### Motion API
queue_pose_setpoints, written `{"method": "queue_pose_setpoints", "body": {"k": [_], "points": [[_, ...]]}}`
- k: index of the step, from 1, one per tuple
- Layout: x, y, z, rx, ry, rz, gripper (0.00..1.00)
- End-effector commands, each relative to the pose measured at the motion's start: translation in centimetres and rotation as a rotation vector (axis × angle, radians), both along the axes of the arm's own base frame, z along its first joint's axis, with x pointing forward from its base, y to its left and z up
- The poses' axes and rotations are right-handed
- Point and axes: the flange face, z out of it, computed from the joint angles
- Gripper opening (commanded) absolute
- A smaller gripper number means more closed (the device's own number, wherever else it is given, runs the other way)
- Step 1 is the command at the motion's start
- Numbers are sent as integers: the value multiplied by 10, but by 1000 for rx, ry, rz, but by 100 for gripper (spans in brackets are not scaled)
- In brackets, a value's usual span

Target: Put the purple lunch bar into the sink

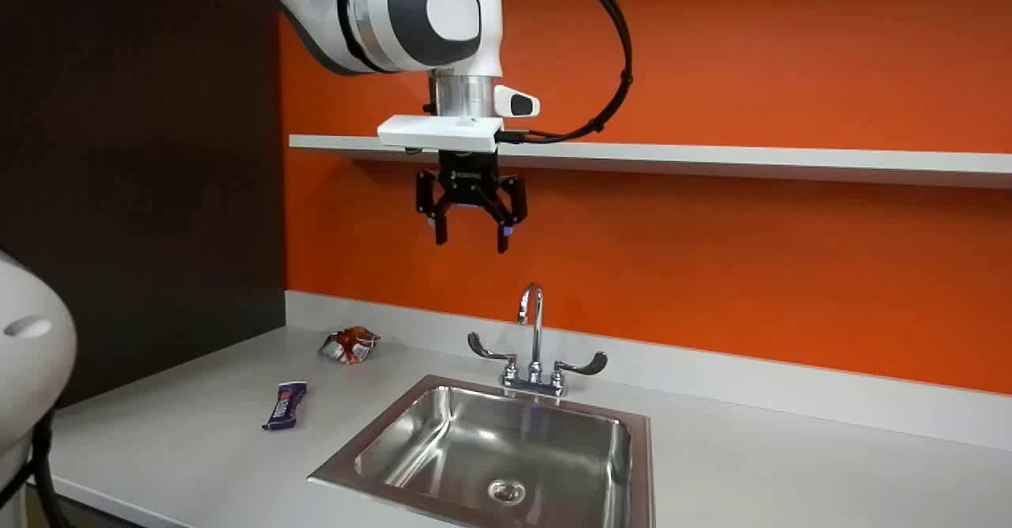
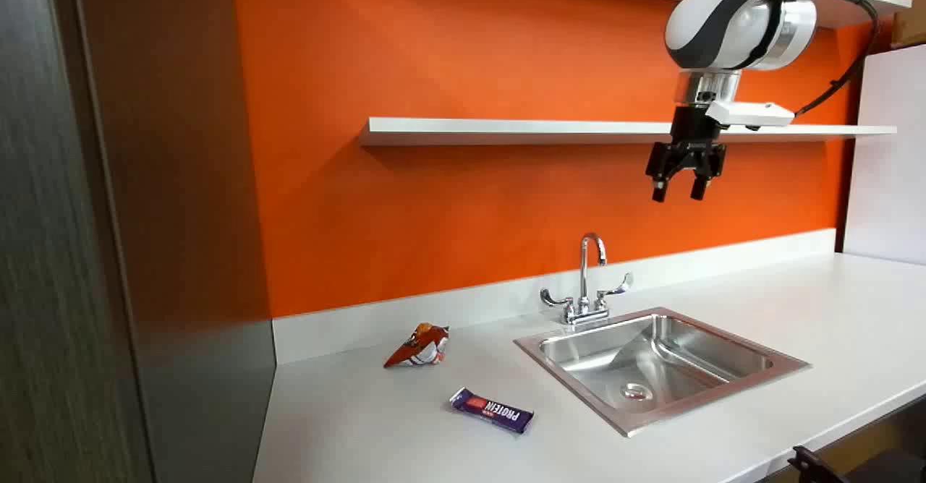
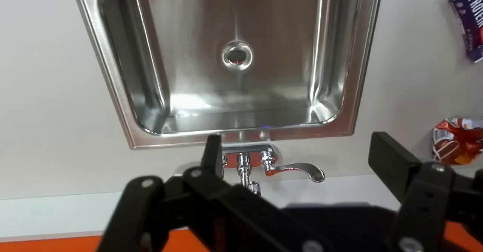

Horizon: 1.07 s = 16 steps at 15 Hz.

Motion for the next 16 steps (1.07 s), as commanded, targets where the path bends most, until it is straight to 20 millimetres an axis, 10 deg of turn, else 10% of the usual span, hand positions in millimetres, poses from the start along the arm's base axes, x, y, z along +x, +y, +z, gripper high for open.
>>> {"method": "queue_pose_setpoints", "body": {"k": [1, 9, 16], "points": [[0, 0, 1, 0, 1, 0, 100], [6, 18, -2, -27, -3, 48, 100], [15, 134, -34, -83, 63, 294, 100]]}}
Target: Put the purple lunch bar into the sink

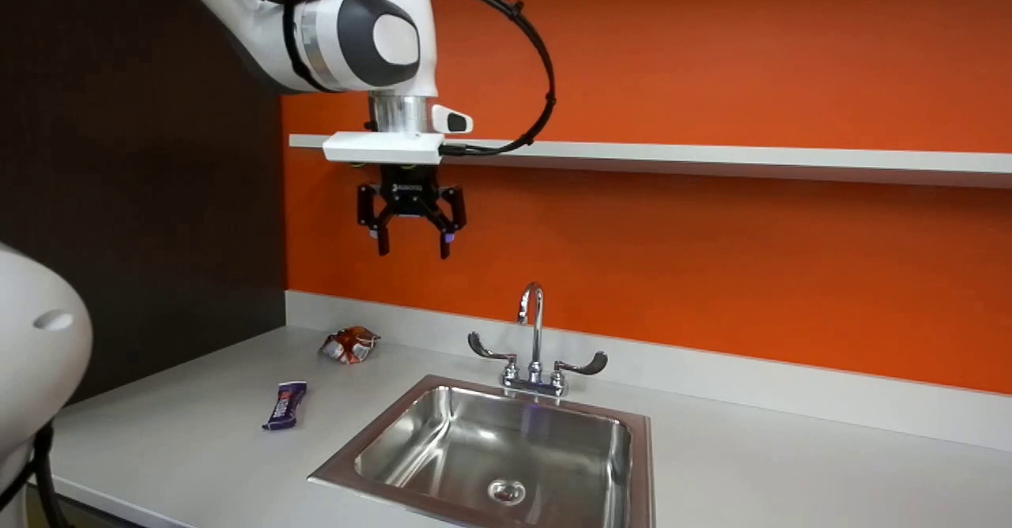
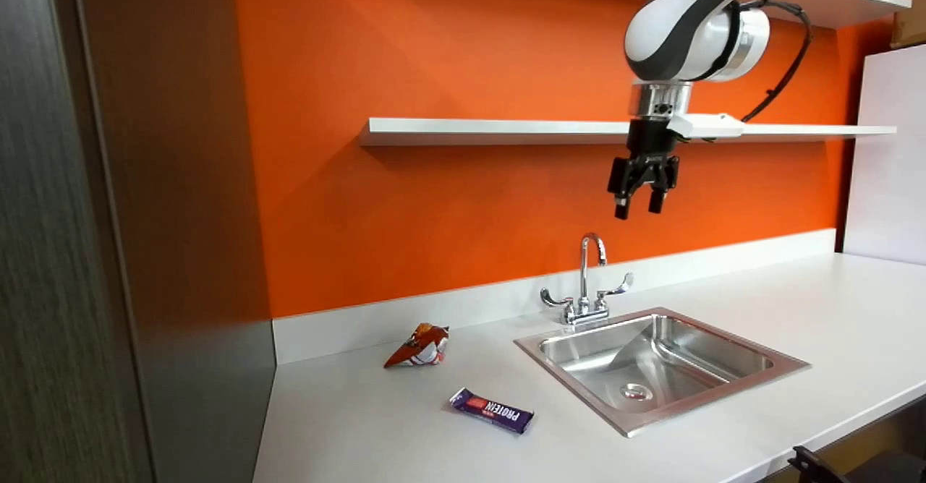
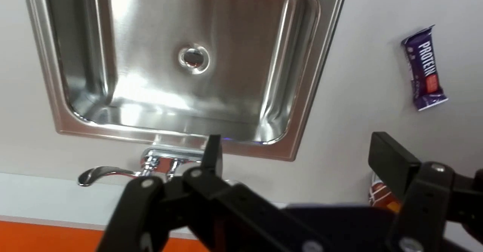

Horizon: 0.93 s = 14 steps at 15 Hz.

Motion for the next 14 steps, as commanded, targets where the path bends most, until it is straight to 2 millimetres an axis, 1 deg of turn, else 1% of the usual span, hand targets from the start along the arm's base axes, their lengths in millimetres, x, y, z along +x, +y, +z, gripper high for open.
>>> {"method": "queue_pose_setpoints", "body": {"k": [1, 4, 6, 7, 9, 12, 14], "points": [[2, 57, -20, -42, 28, 133, 100], [6, 101, -44, -54, 73, 226, 100], [12, 123, -62, -55, 101, 269, 100], [15, 131, -70, -58, 112, 284, 100], [22, 147, -94, -61, 141, 313, 100], [33, 163, -126, -60, 176, 333, 100], [40, 172, -144, -54, 193, 339, 100]]}}
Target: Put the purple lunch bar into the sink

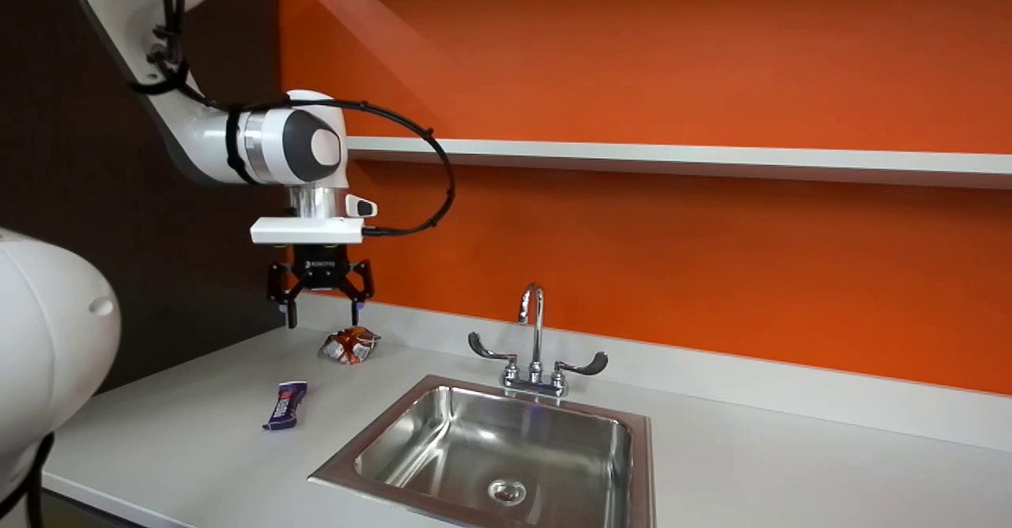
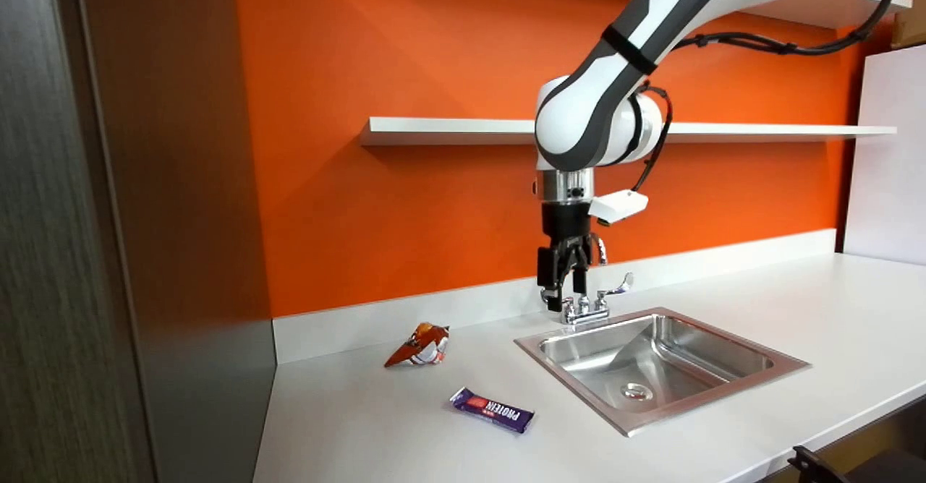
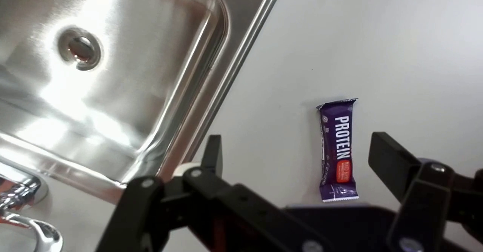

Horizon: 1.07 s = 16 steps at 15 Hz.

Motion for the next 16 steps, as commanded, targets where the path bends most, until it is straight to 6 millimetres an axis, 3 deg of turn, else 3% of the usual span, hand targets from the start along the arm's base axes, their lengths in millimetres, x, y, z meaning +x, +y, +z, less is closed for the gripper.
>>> {"method": "queue_pose_setpoints", "body": {"k": [1, 6, 16], "points": [[20, 20, -26, 11, 25, -1, 100], [27, 46, -55, 19, 53, 27, 100], [22, 100, -98, 41, 81, 106, 100]]}}
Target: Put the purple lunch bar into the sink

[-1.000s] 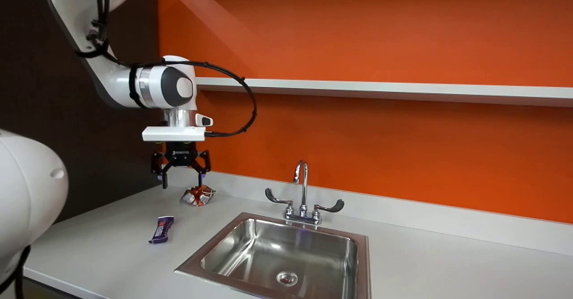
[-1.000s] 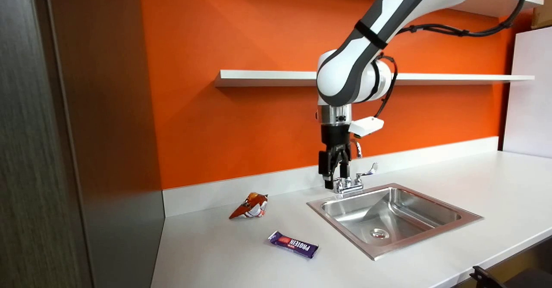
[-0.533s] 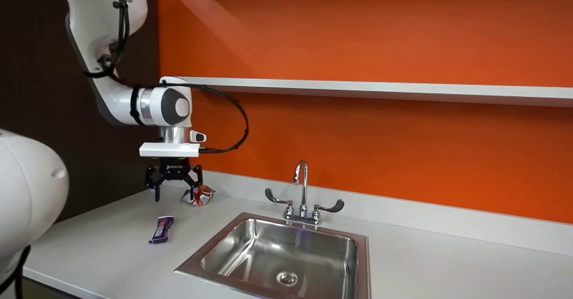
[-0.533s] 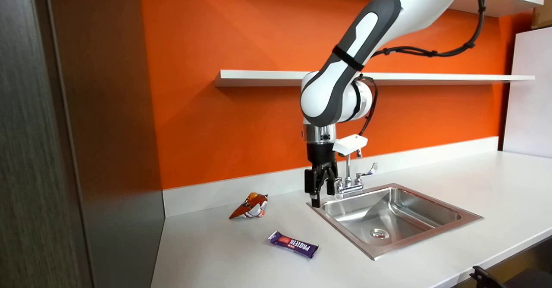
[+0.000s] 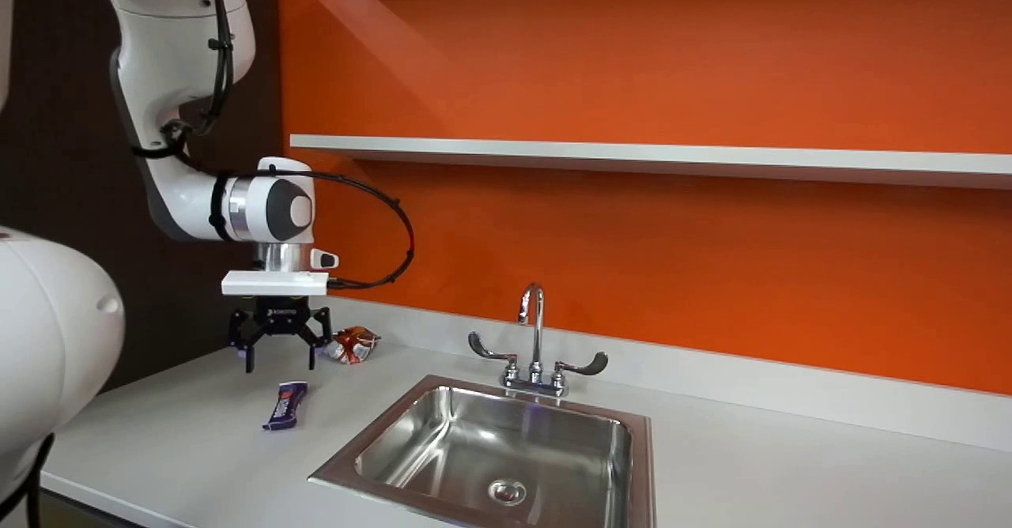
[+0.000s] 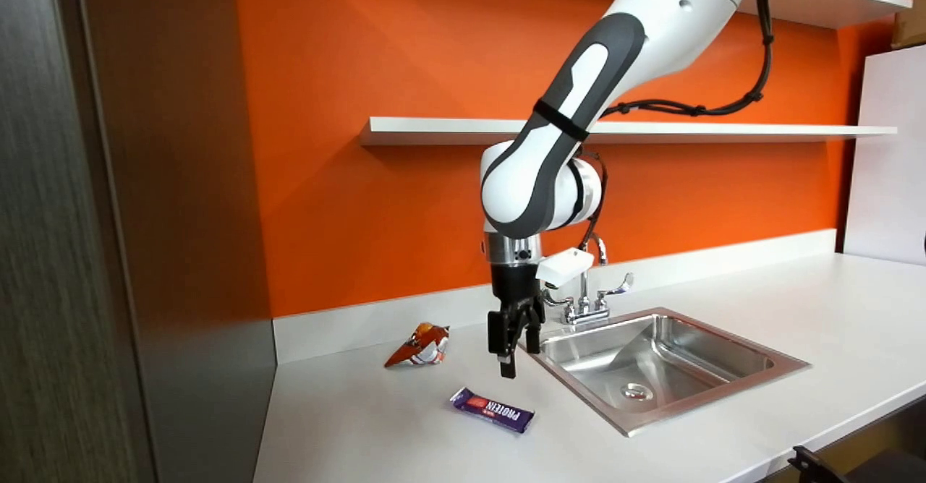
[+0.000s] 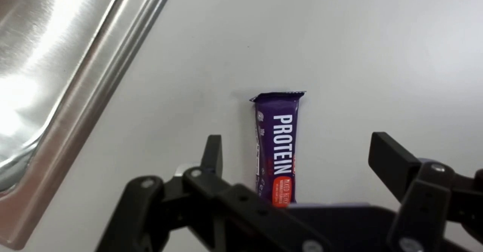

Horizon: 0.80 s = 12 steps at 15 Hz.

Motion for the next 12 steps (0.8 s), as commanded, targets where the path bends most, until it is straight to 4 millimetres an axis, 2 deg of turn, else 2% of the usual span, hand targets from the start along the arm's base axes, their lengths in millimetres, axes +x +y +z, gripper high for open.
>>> {"method": "queue_pose_setpoints", "body": {"k": [1, 6, 12], "points": [[7, 18, -15, 18, -13, 0, 100], [11, 29, -40, 23, -25, 19, 100], [13, 34, -60, 29, -17, 22, 100]]}}
